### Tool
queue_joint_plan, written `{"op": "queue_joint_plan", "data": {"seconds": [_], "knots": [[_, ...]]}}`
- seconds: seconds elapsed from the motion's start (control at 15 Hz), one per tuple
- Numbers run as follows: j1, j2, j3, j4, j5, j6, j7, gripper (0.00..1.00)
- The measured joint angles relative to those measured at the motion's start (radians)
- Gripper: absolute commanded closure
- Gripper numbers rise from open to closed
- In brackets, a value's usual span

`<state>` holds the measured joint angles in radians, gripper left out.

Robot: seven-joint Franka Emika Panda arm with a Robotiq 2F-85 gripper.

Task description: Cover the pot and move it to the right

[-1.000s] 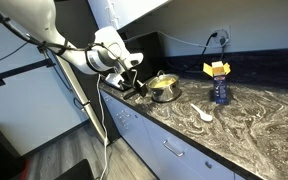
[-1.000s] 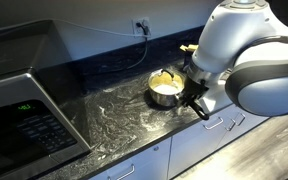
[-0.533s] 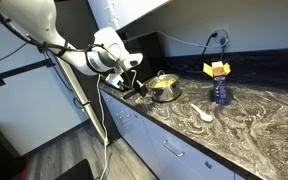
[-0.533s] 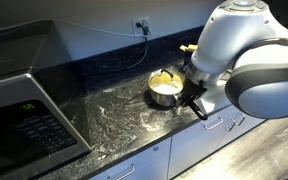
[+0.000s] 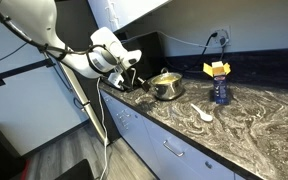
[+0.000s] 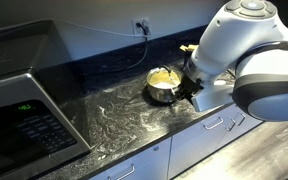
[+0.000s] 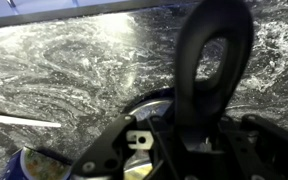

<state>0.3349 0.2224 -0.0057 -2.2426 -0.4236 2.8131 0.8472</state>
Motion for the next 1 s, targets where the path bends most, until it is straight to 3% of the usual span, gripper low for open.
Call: {"op": "queue_joint_plan", "data": {"seconds": [1.0], "knots": [[0.104,0.008,-0.125,0.017,-0.499,0.039,0.494,0.97]]}}
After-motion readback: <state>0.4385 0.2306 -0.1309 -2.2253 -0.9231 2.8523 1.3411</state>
